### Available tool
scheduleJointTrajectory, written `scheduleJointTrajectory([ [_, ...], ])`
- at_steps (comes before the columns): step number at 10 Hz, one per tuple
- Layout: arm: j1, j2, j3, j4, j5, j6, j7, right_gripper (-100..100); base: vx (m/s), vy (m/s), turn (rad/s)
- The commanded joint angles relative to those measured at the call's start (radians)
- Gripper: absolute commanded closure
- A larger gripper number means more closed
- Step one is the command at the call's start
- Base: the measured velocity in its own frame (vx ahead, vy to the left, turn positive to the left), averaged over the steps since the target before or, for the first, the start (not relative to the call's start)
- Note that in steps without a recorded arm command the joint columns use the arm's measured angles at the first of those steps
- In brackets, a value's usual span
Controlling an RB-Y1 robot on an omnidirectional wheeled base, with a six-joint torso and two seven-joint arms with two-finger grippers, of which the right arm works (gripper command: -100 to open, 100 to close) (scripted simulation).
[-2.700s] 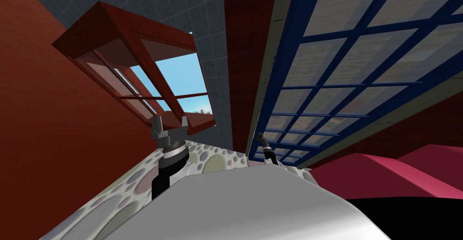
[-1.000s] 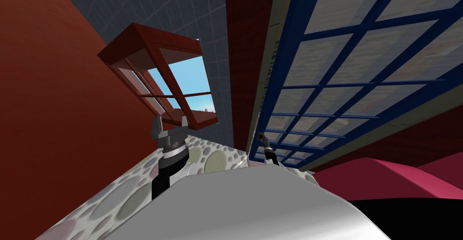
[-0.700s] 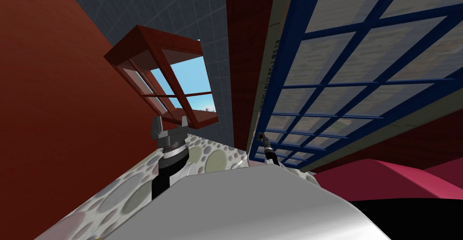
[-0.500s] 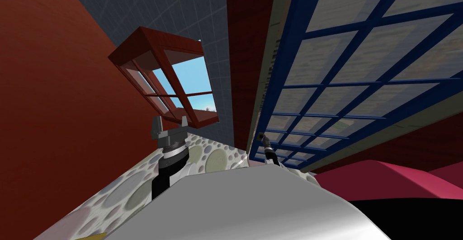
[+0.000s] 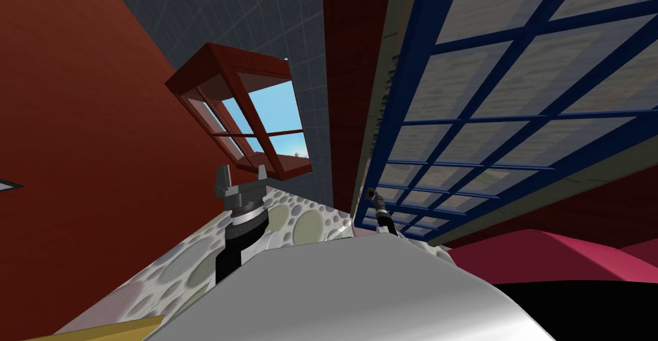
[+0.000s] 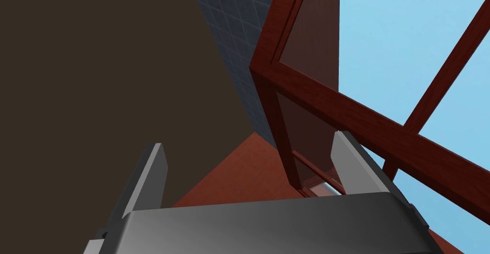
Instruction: Pull the door open
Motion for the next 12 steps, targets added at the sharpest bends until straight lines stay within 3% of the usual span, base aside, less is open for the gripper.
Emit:
scheduleJointTrajectory([
  [1,0.006,0.019,0.016,-0.028,0.004,0.006,-0.013,100,-0.015,-0.005,-0.003],
  [4,0.006,0.019,0.016,-0.028,0.004,0.006,-0.013,100,0.001,0.000,-0.002],
  [6,0.008,0.015,0.031,-0.031,-0.027,0.006,-0.079,100,-0.038,-0.009,0.076],
  [8,0.008,0.015,0.031,-0.031,-0.027,0.006,-0.096,100,-0.033,-0.016,0.010],
  [9,0.010,0.012,0.039,-0.032,-0.043,0.005,-0.135,100,-0.024,-0.007,0.075],
  [12,0.010,0.012,0.039,-0.032,-0.043,0.005,-0.138,100,-0.011,0.000,0.011],
])
